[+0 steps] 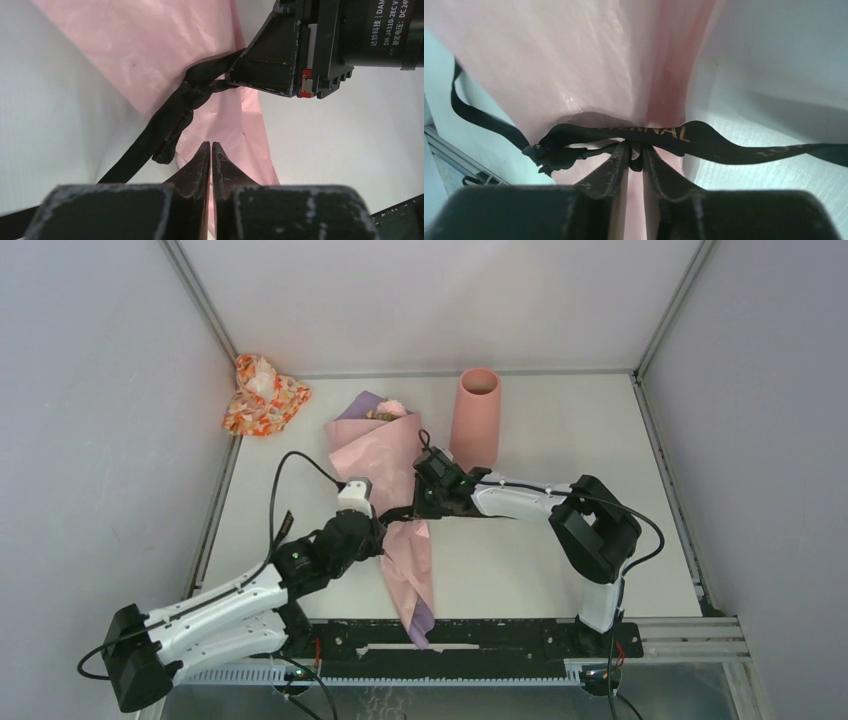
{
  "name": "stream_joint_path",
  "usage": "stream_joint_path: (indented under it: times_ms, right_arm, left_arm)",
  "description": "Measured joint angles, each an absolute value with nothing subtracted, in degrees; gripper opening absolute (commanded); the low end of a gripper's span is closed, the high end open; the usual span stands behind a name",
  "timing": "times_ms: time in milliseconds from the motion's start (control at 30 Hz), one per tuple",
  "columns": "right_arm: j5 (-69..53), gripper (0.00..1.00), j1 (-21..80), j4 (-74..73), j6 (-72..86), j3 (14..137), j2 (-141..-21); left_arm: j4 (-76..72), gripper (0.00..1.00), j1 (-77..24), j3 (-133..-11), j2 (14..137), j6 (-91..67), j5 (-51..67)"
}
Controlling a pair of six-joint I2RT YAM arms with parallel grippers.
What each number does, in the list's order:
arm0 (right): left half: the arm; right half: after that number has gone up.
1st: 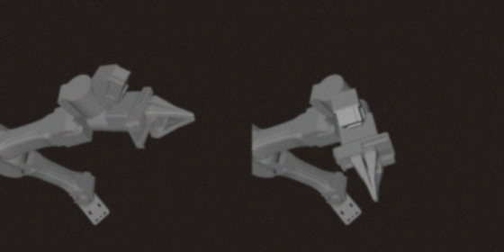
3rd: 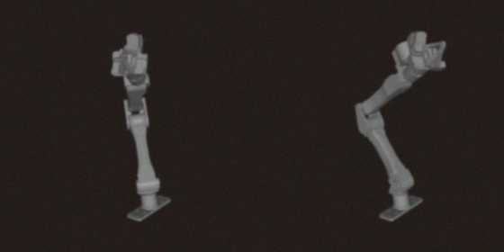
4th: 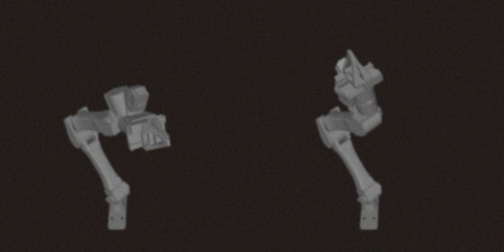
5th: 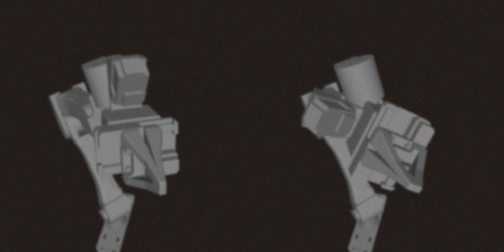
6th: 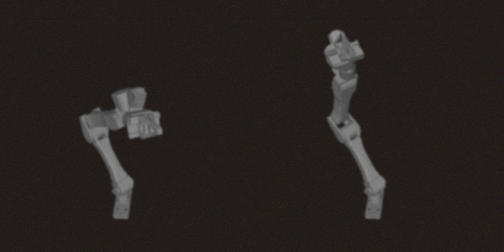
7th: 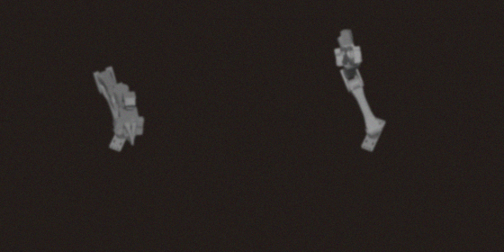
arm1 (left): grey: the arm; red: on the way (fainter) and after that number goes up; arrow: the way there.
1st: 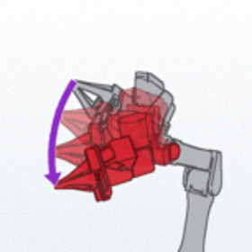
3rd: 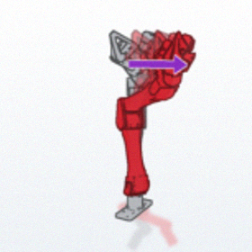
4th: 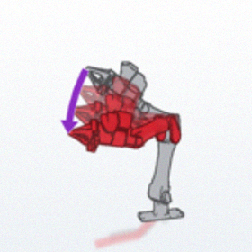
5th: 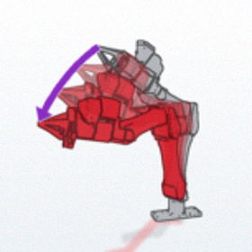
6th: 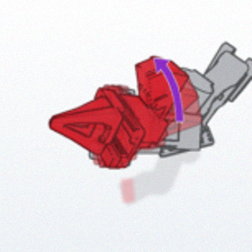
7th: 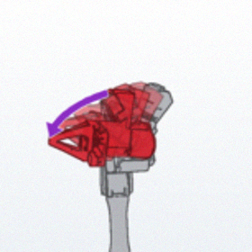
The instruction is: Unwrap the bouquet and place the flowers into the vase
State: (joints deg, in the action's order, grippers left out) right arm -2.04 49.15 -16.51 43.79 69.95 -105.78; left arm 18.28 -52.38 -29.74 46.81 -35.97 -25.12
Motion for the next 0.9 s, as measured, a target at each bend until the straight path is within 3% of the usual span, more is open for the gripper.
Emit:
stream_joint_path:
  times_ms: [233,467,633,900]
  right_arm:
    - [-2.1,0.07,49.3,-16.5,43.8,70.0,-106.9]
    - [-1.3,0.06,49.3,-17.9,43.4,70.0,-105.8]
    - [-0.8,0.06,49.4,-18.7,42.9,70.0,-103.5]
    - [-0.7,0.06,49.7,-19.0,42.8,70.0,-103.3]
  left_arm:
    - [16.3,0.19,-52.4,-29.7,53.1,-35.9,-23.6]
    - [15.9,0.29,-52.4,-29.8,58.9,-36.1,-24.0]
    - [17.6,0.45,-52.4,-30.2,61.5,-36.8,-26.3]
    - [18.9,0.53,-52.4,-30.2,59.7,-37.6,-29.7]
